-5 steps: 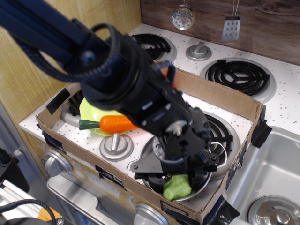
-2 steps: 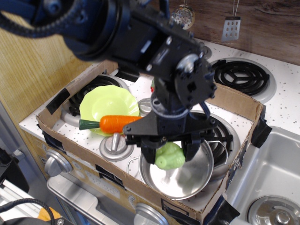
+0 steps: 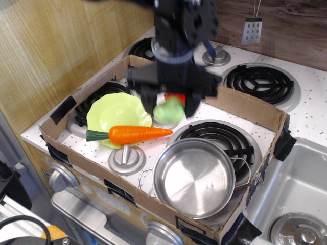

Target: Take broccoli out of pan

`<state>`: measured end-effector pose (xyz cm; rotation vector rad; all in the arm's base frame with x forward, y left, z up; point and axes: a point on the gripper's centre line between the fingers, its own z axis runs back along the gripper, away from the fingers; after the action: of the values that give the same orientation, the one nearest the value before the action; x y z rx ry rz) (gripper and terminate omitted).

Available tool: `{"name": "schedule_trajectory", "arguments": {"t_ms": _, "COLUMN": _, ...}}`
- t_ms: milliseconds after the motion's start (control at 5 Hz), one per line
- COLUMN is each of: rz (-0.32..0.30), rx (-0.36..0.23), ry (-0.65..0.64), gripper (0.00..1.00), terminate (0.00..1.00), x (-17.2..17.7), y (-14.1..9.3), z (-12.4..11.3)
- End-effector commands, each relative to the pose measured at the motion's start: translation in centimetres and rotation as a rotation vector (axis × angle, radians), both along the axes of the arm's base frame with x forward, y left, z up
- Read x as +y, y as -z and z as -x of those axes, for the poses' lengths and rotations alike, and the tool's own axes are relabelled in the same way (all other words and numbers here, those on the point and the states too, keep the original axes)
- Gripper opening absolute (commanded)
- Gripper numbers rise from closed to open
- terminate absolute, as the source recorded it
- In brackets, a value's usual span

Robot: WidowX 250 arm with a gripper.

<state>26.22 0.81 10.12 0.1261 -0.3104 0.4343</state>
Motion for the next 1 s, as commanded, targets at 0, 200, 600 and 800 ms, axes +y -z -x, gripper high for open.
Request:
{"name": "schedule_trajectory", "arguments": {"t_ms": 0, "rz": -0.094, "rx": -0.165, "ry": 0.190, "gripper": 0.00, "terminate": 0.00, "x": 3.5, "y": -1.2, "z": -6.1}}
{"name": "schedule_trajectory", "arguments": {"t_ms": 200, "rz": -0.055, "rx": -0.207, "ry": 0.252, "gripper": 0.00, "terminate": 0.00, "x": 5.3, "y": 0.7, "z": -8.1}}
{"name": "schedule_trajectory", "arguments": {"t_ms": 600, "rz": -0.138, "rx": -0.296, "ry": 0.343, "gripper": 0.00, "terminate": 0.00, "x": 8.8, "y": 1.9, "z": -10.6}}
{"name": "schedule_trajectory", "arguments": {"t_ms": 800, "rz": -0.189, "rx": -0.326, "ry": 0.378, "gripper": 0.00, "terminate": 0.00, "x": 10.1, "y": 2.1, "z": -11.4}}
